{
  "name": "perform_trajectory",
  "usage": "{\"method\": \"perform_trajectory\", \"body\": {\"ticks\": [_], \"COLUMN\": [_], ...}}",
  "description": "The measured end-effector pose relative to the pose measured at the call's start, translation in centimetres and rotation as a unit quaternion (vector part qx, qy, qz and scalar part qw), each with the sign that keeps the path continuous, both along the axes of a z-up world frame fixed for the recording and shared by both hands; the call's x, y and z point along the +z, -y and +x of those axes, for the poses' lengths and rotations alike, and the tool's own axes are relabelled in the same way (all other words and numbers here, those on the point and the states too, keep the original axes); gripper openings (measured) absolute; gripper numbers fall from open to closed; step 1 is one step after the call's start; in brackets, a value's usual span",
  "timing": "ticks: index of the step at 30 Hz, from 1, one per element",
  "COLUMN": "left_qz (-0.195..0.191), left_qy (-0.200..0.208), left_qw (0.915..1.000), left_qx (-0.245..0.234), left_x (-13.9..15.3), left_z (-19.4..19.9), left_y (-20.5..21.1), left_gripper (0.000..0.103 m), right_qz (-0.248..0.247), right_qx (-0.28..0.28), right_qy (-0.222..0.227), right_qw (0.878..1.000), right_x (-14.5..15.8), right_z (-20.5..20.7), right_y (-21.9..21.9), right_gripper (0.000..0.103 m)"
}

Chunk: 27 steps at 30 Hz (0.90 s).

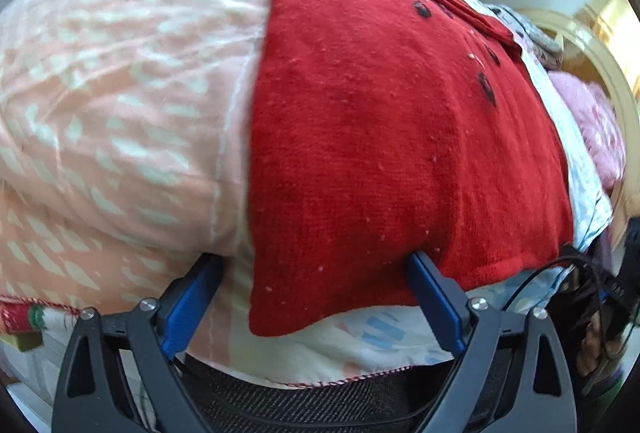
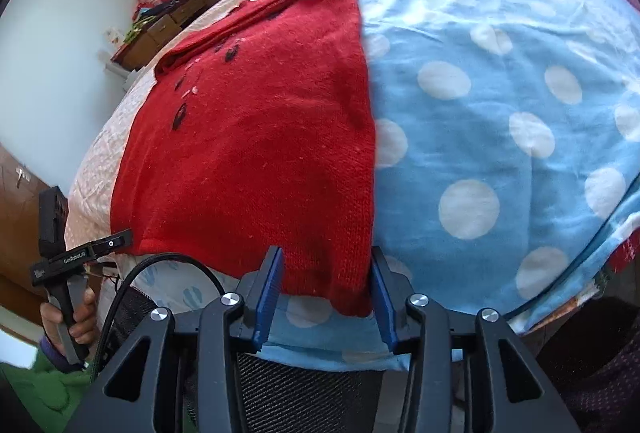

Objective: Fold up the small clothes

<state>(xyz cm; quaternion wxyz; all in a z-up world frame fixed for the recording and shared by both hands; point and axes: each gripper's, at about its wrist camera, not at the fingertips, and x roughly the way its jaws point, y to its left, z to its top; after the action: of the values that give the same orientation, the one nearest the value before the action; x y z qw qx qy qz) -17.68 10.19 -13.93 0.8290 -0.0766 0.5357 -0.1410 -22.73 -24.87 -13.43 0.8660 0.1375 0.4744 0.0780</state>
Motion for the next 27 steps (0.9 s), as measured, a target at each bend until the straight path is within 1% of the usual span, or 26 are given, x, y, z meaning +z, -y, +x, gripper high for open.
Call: {"method": "perform_trajectory", "body": {"ticks": [1,2,3,5,6,8,9,10,12,13,14,15,17,19,21,22,25,26,27], "left_qz": [0.005,0.006,0.001,-0.006,-0.002,0.020,0.018,0.011,-0.011,-0.015,-0.018,-0.029,-0.047,-0.053,-0.041,-0.032,-0.023,-0.022,-0.013], "left_qy": [0.007,0.013,0.016,0.017,0.018,0.035,0.044,0.052,0.074,0.079,0.083,0.083,0.084,0.085,0.081,0.074,0.056,0.050,0.041], "left_qw": [0.9999,0.9997,0.9994,0.9986,0.9982,0.9970,0.9964,0.9960,0.9946,0.9943,0.9941,0.9940,0.9934,0.9932,0.9944,0.9955,0.9978,0.9983,0.9990], "left_qx": [-0.008,-0.019,-0.030,-0.051,-0.056,-0.067,-0.070,-0.072,-0.072,-0.070,-0.068,-0.066,-0.062,-0.058,-0.055,-0.049,-0.026,-0.020,-0.012], "left_x": [0.2,0.4,0.5,0.9,1.1,1.9,2.6,3.3,5.3,6.0,6.6,7.4,8.4,9.5,10.5,10.7,10.6,10.3,9.7], "left_z": [-0.1,-0.2,-0.3,-0.5,-0.4,-0.9,-0.8,-1.0,-1.1,-1.0,-0.6,0.2,1.6,3.5,6.7,8.3,12.6,13.4,14.9], "left_y": [0.2,0.5,0.8,1.2,1.4,2.0,2.1,1.8,0.9,0.6,0.3,-0.2,-1.1,-1.7,-1.3,-1.3,-1.3,-1.5,-1.5], "left_gripper": [0.083,0.070,0.060,0.025,0.020,0.016,0.015,0.014,0.014,0.014,0.014,0.014,0.014,0.014,0.014,0.014,0.015,0.018,0.020], "right_qz": [-0.005,-0.003,0.004,0.021,0.034,0.072,0.096,0.114,0.128,0.130,0.135,0.145,0.172,0.199,0.212,0.210,0.214,0.213,0.209], "right_qx": [0.005,0.009,0.013,0.017,0.018,0.016,0.017,0.018,0.022,0.022,0.022,0.022,0.019,0.012,-0.004,-0.018,-0.061,-0.076,-0.093], "right_qy": [-0.001,-0.004,-0.008,-0.012,-0.011,0.000,0.008,0.019,0.038,0.044,0.051,0.059,0.073,0.085,0.092,0.093,0.086,0.082,0.077], "right_qw": [1.000,1.000,1.000,1.000,0.999,0.997,0.995,0.993,0.991,0.990,0.989,0.988,0.982,0.976,0.973,0.973,0.971,0.971,0.971], "right_x": [0.0,0.0,0.0,0.2,0.5,1.6,2.4,3.2,5.0,5.5,6.2,6.8,8.0,9.2,10.1,10.3,9.6,9.0,8.2], "right_z": [0.1,0.2,0.3,0.3,0.3,0.3,0.3,0.3,0.5,0.7,1.0,1.6,2.9,5.0,7.5,8.9,13.0,14.1,15.2], "right_y": [-0.2,-0.4,-0.4,-0.3,-0.2,0.4,0.7,0.9,1.0,1.1,1.1,1.3,1.9,2.7,3.4,3.8,5.3,5.7,6.1], "right_gripper": [0.029,0.013,0.009,0.009,0.008,0.008,0.008,0.008,0.008,0.008,0.008,0.008,0.008,0.008,0.008,0.008,0.008,0.008,0.008]}}
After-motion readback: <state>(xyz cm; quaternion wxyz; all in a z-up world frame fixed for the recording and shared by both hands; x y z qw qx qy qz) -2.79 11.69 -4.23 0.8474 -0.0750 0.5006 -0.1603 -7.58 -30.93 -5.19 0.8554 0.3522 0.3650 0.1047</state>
